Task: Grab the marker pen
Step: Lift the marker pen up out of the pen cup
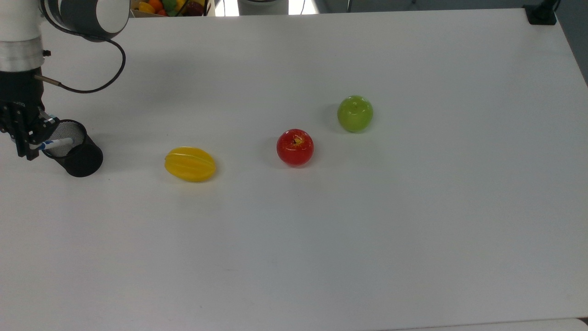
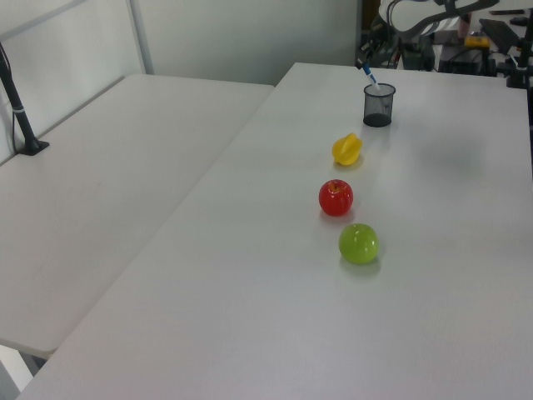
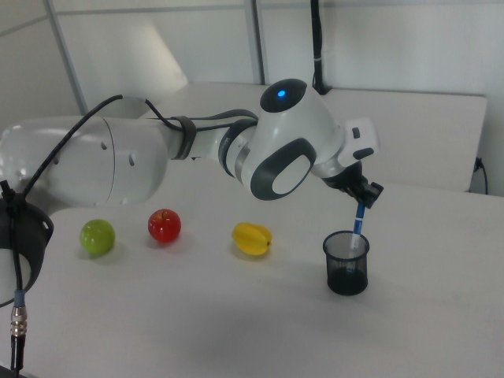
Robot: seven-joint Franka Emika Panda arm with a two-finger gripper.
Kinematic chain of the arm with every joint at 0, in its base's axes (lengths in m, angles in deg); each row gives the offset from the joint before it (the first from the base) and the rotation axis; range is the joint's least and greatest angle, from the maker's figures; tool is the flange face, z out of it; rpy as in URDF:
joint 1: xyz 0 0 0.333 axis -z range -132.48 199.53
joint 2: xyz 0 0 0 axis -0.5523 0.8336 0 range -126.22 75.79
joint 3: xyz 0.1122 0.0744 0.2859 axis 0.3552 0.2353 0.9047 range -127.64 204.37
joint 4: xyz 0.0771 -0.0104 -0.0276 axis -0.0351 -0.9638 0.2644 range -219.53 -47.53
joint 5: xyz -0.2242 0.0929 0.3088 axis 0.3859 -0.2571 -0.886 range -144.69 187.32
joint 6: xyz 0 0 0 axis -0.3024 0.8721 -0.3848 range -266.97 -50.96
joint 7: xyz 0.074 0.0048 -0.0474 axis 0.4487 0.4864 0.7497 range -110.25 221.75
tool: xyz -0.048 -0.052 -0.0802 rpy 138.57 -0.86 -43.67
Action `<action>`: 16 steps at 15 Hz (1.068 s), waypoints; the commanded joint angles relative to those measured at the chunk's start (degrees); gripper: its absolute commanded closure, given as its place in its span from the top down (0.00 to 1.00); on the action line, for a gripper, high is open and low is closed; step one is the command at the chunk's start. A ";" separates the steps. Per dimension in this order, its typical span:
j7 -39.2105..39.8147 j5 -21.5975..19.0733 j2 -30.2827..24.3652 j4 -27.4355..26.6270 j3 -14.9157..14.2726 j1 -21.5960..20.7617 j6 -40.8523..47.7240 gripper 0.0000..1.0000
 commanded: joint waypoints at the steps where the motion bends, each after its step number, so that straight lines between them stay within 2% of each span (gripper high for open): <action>1: 1.21 -1.57 -4.47 -1.40 0.28 -0.09 1.73 0.01; 6: 1.29 -4.99 -9.39 -1.22 0.46 0.08 8.58 0.02; 8: 1.38 -6.49 -11.59 -1.31 0.46 -0.09 14.19 0.02; 12: 1.12 -6.75 -12.39 -1.22 0.72 -1.15 21.93 0.02; 16: 1.20 -7.02 -13.62 -1.22 0.72 -4.74 33.09 0.02</action>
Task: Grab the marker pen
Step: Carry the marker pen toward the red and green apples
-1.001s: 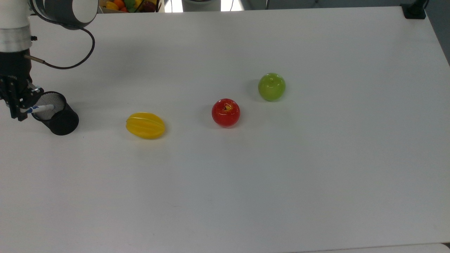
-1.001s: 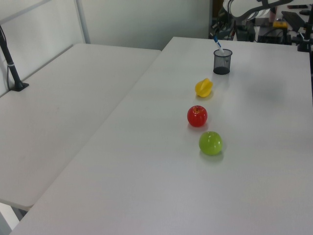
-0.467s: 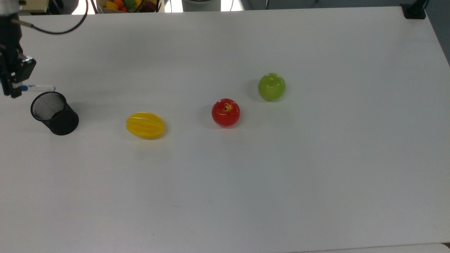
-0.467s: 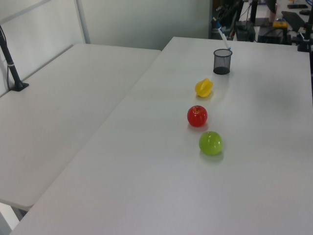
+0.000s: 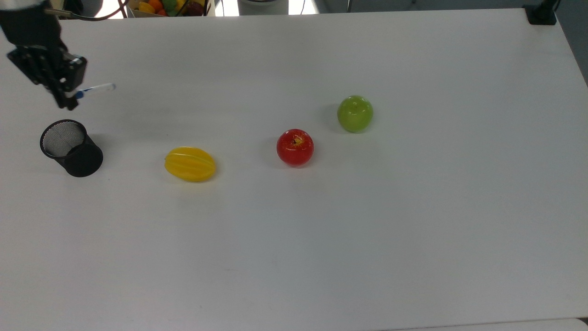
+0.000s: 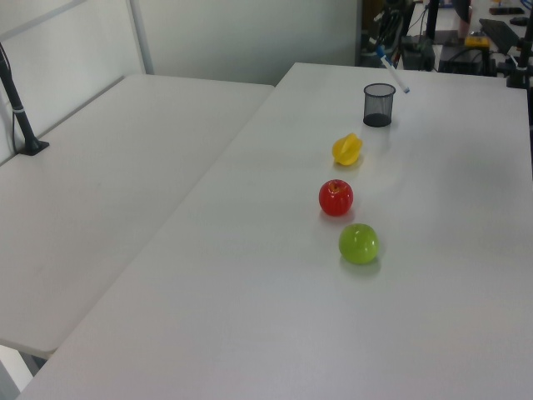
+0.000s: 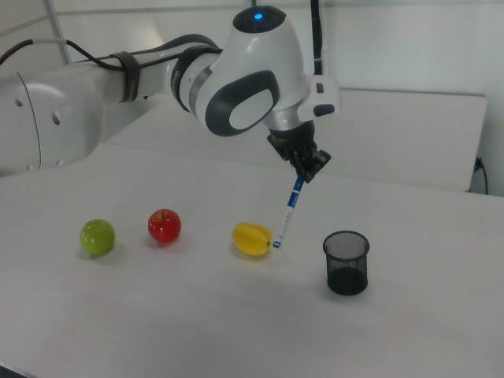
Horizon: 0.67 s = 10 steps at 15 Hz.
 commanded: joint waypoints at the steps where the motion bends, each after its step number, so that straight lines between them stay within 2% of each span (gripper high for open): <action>1: 1.29 -1.27 -2.40 -1.35 -0.49 -4.38 9.04 0.02; 6: 0.85 -0.74 -2.40 -1.70 -0.49 -13.07 22.92 0.02; 10: -0.64 -0.65 -2.14 -2.76 -0.49 -18.00 25.94 0.02</action>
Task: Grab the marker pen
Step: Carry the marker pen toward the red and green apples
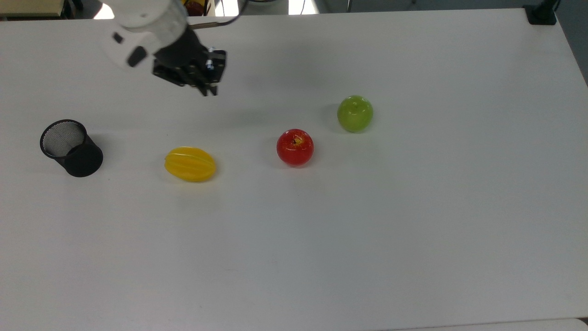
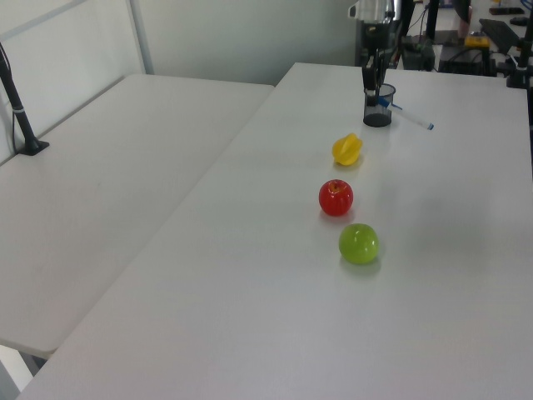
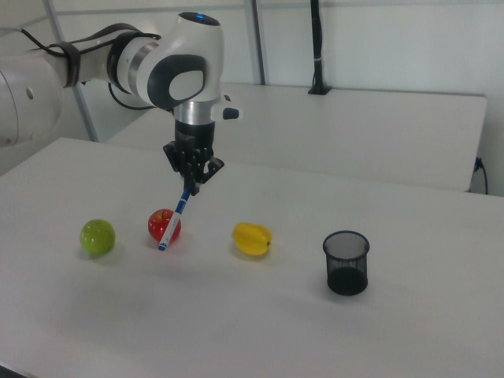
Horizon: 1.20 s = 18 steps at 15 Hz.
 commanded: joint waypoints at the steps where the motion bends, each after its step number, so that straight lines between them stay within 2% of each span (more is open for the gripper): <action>1: -1.27 -0.58 -1.21 -2.64 -0.99 -4.32 2.05 0.02; 4: -2.94 -0.40 -0.07 -4.75 -0.99 -8.89 2.67 0.02; 9: -6.45 1.44 5.47 -4.75 -1.08 -14.25 0.40 0.03; 13: -16.98 2.50 9.16 -5.02 -1.08 -16.63 -5.06 0.04; 18: -26.12 2.85 10.04 -6.51 -1.08 -17.86 -9.37 0.10</action>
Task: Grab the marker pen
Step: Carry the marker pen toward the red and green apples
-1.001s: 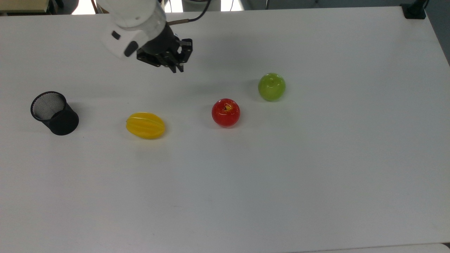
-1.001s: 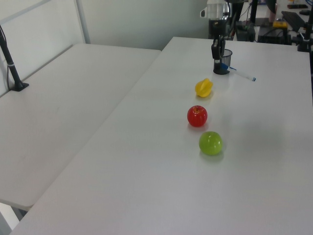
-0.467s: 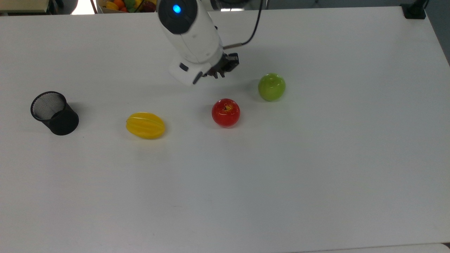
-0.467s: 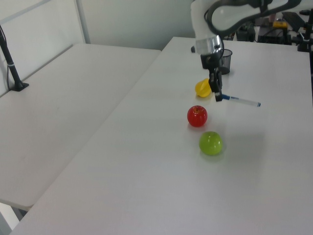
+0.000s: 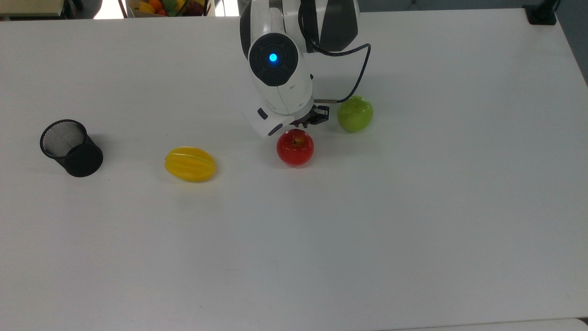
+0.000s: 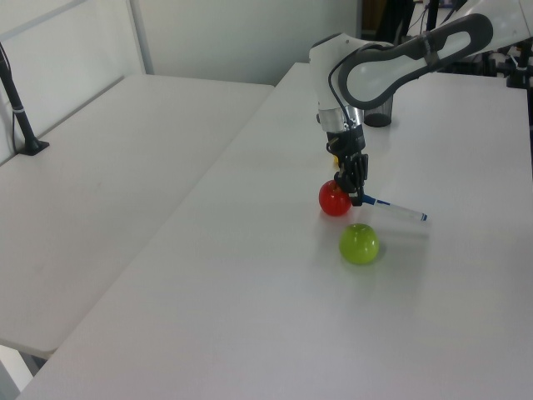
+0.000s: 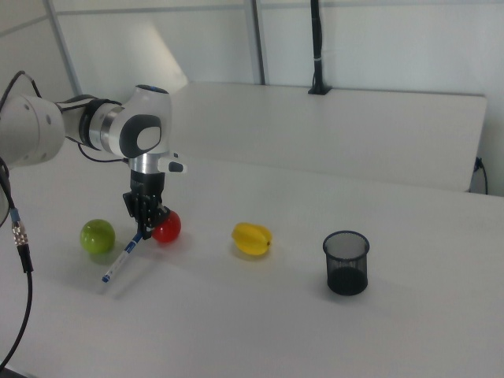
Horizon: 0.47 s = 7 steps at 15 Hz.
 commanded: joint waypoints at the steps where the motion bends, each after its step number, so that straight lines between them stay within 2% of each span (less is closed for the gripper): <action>1: -6.24 1.04 -0.32 -2.10 -1.03 -2.44 -2.76 0.10; 4: -8.89 2.53 0.56 -2.20 -1.04 -2.97 -3.55 0.11; 7: -9.69 2.71 1.36 -2.11 -1.04 -3.32 -3.99 0.18</action>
